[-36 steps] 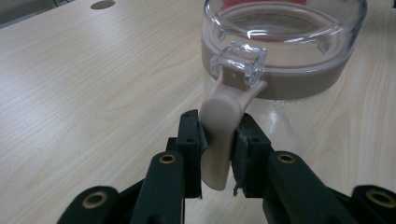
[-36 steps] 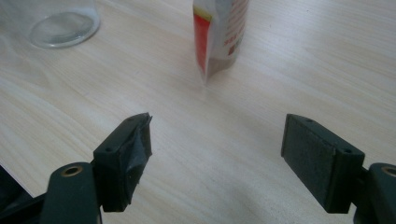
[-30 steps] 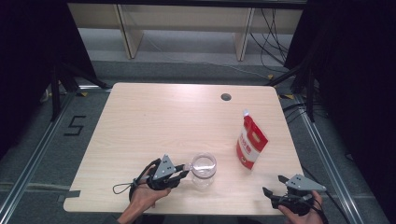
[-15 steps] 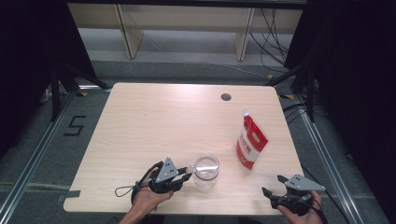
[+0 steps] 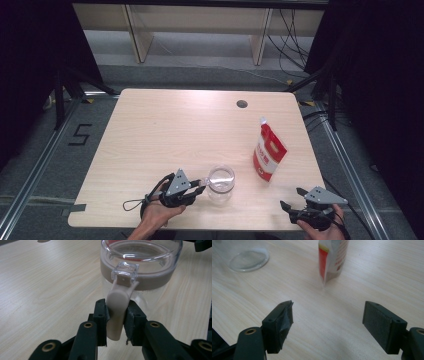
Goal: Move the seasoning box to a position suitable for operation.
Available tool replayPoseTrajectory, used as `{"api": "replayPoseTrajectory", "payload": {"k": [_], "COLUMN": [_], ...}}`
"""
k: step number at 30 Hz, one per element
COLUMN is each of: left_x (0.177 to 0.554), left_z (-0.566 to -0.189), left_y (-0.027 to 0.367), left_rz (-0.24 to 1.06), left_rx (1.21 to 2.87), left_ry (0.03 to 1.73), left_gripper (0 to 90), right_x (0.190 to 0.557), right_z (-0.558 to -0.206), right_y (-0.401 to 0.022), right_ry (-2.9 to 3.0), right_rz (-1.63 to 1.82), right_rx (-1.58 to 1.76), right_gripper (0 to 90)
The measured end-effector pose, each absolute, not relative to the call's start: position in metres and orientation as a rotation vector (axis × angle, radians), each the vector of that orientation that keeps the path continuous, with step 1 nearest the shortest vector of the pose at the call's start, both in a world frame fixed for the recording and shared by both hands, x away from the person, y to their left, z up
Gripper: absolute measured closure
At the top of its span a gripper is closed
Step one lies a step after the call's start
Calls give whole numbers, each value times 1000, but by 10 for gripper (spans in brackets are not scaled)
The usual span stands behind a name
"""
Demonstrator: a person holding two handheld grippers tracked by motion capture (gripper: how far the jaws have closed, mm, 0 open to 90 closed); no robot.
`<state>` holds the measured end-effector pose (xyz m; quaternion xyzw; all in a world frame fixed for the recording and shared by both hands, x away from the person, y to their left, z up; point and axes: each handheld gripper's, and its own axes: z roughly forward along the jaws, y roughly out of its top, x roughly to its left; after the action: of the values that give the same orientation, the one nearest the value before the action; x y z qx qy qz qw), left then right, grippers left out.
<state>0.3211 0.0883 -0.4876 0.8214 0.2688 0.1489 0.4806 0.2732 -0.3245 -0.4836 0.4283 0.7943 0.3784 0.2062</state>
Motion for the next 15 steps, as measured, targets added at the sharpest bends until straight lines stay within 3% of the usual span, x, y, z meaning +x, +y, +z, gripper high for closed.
{"api": "replayPoseTrajectory", "payload": {"k": [1,5,15], "left_x": [322,319,312], "left_z": [-487,-486,-474], "left_y": [89,92,97], "left_rz": [369,392,378], "left_rx": [2014,1992,1948], "left_ry": [660,705,698], "left_gripper": [573,469,402], "right_x": [273,274,274], "right_z": [-484,-484,-485], "right_y": [-325,-324,-325], "right_ry": [2214,2218,2216], "right_rz": [1053,1065,1061], "right_rx": [1191,1194,1190], "right_gripper": [250,250,250]}}
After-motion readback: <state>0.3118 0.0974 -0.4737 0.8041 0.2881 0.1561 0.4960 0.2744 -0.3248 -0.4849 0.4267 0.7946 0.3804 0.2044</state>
